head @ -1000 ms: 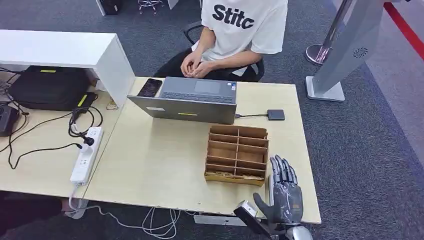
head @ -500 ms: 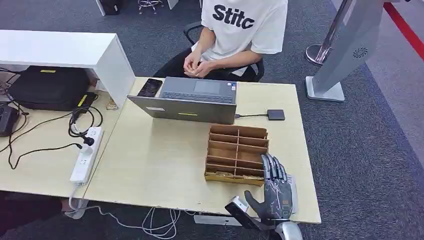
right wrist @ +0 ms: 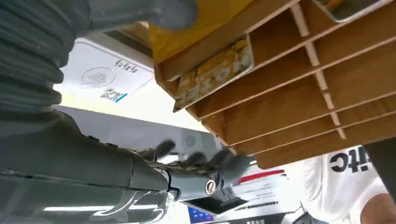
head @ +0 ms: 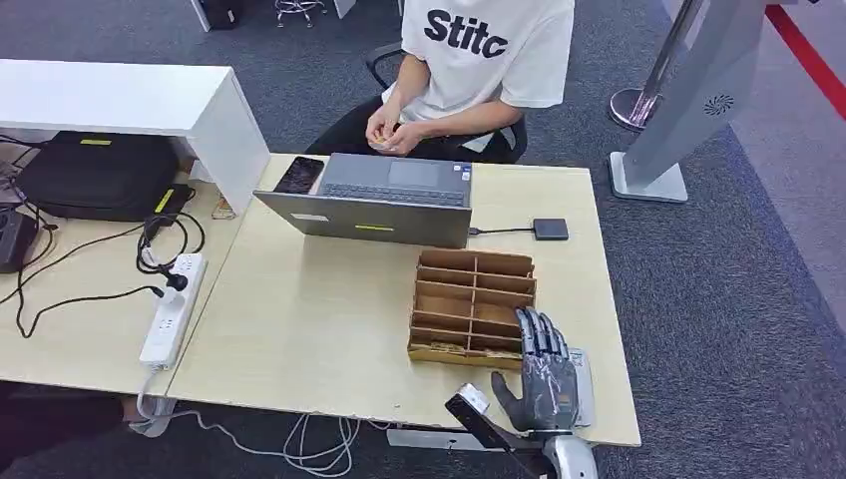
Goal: Pass the card to the sensor for recognition and then transmit it.
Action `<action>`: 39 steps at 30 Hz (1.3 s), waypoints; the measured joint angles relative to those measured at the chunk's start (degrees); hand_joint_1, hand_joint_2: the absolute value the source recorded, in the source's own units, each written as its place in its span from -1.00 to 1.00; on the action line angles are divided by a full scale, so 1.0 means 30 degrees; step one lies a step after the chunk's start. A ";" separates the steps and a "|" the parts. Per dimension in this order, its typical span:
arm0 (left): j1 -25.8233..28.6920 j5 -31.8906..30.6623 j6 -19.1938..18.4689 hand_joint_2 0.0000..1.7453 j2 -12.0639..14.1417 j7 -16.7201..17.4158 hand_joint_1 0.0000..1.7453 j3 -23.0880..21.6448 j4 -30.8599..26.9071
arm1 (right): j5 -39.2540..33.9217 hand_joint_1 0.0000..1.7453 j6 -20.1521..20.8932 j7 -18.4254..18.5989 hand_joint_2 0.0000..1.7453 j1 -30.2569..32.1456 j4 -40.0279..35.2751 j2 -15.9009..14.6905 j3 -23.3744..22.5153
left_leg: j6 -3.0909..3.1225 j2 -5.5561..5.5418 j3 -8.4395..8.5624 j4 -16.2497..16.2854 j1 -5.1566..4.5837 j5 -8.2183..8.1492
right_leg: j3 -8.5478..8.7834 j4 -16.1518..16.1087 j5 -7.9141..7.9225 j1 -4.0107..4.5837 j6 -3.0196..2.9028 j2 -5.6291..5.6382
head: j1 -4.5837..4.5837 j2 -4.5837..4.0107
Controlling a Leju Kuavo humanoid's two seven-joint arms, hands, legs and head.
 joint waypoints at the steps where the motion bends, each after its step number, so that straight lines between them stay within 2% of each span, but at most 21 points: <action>1: -0.0001 -0.0021 0.0000 1.00 0.0000 0.0000 -1.00 0.0000 0.0000 | 0.0094 0.72 0.0000 -0.0014 1.00 0.0002 0.0072 0.0030 -0.0131 | 0.0000 0.0000 0.0001 0.0000 0.0000 0.0000 | 0.0000 0.0000 0.0000 0.0000 0.0000 0.0000 | -0.0007 0.0000; 7: -0.0004 -0.0109 -0.0007 1.00 0.0000 0.0007 -1.00 0.0000 0.0000 | 0.0204 0.70 -0.0007 -0.0626 1.00 0.0022 0.0226 0.0270 -0.1020 | 0.0000 0.0002 0.0002 0.0000 -0.0001 0.0000 | -0.0001 0.0000 0.0001 -0.0001 0.0000 0.0002 | -0.0007 0.0000; 11: -0.0004 -0.0124 -0.0007 1.00 0.0000 0.0007 -1.00 0.0000 0.0000 | 0.0211 0.76 -0.0037 -0.1276 1.00 0.0030 0.0219 0.0503 -0.1531 | 0.0000 0.0002 0.0004 0.0001 0.0000 0.0000 | -0.0001 0.0000 0.0000 0.0000 0.0000 0.0001 | 0.0000 0.0000; 12: -0.0004 -0.0139 -0.0007 1.00 0.0000 0.0000 -1.00 0.0000 0.0000 | 0.0204 0.72 -0.0044 -0.1550 1.00 0.0079 0.0183 0.0562 -0.1683 | 0.0000 0.0002 0.0003 0.0000 0.0001 0.0000 | -0.0001 0.0000 0.0000 0.0001 0.0000 0.0001 | 0.0000 0.0000; 16: -0.0003 -0.0168 -0.0007 1.00 0.0000 -0.0029 -1.00 0.0001 -0.0007 | 0.0182 0.82 -0.0044 -0.2682 1.00 0.0542 -0.0277 0.0933 -0.2406 | 0.0000 0.0002 0.0001 0.0000 0.0001 -0.0001 | -0.0002 0.0001 -0.0001 0.0001 -0.0001 0.0001 | 0.0000 0.0000; 21: -0.0004 -0.0182 -0.0022 1.00 0.0000 -0.0072 -1.00 0.0001 -0.0007 | 0.0030 0.80 -0.0051 -0.4093 1.00 0.0959 -0.1200 0.1399 -0.3198 | -0.0001 0.0005 0.0001 0.0000 0.0001 -0.0001 | -0.0003 0.0000 -0.0001 0.0000 -0.0001 0.0002 | 0.0000 0.0000; 22: -0.0004 -0.0189 -0.0029 1.00 0.0000 -0.0095 -1.00 0.0000 -0.0007 | -0.0037 0.72 -0.0051 -0.4292 1.00 0.1056 -0.1436 0.1502 -0.3331 | -0.0001 0.0005 0.0002 0.0000 0.0001 0.0000 | -0.0002 0.0000 -0.0001 0.0000 -0.0001 0.0002 | 0.0000 0.0000; 27: -0.0004 -0.0313 -0.0051 1.00 0.0000 -0.0168 -1.00 0.0007 -0.0007 | -0.0262 0.72 -0.0051 -0.5202 1.00 0.1359 -0.2651 0.1844 -0.3716 | -0.0002 0.0007 0.0003 0.0000 0.0001 0.0001 | -0.0001 0.0000 0.0001 0.0000 -0.0001 0.0005 | 0.0000 0.0000; 31: -0.0003 -0.0356 -0.0051 1.00 0.0000 -0.0211 -1.00 0.0007 -0.0015 | -0.1233 0.96 -0.0051 -0.5544 1.00 0.1480 -0.3647 0.1880 -0.3747 | -0.0002 0.0006 0.0001 0.0000 0.0000 0.0001 | 0.0000 0.0002 0.0001 0.0000 -0.0001 0.0004 | 0.0000 0.0000; 33: 0.0006 -0.0445 -0.0058 1.00 0.0000 -0.0423 -1.00 0.0015 -0.0014 | -0.2772 0.96 -0.0051 -0.5135 1.00 0.1412 -0.4271 0.1807 -0.3366 | -0.0002 0.0014 -0.0001 0.0000 0.0000 0.0001 | -0.0001 0.0004 0.0002 0.0000 -0.0002 0.0015 | 0.0000 0.0000; 35: 0.0017 -0.0576 -0.0131 1.00 0.0029 -0.0597 -1.00 0.0015 -0.0014 | -0.4440 1.00 0.0022 -0.4005 1.00 0.0948 -0.5050 0.1296 -0.2381 | -0.0002 0.0019 -0.0002 0.0000 -0.0001 0.0001 | -0.0005 0.0007 0.0004 -0.0002 -0.0003 0.0022 | -0.0007 0.0000; 39: 0.0014 -0.0999 -0.0292 1.00 0.0073 -0.0634 -1.00 0.0015 -0.0015 | -0.5326 1.00 0.0642 -0.2425 1.00 -0.0971 -0.6223 0.0065 -0.0845 | 0.0006 0.0023 0.0003 0.0003 -0.0001 0.0015 | 0.0000 0.0006 0.0015 -0.0002 -0.0001 0.0025 | 0.0000 0.0000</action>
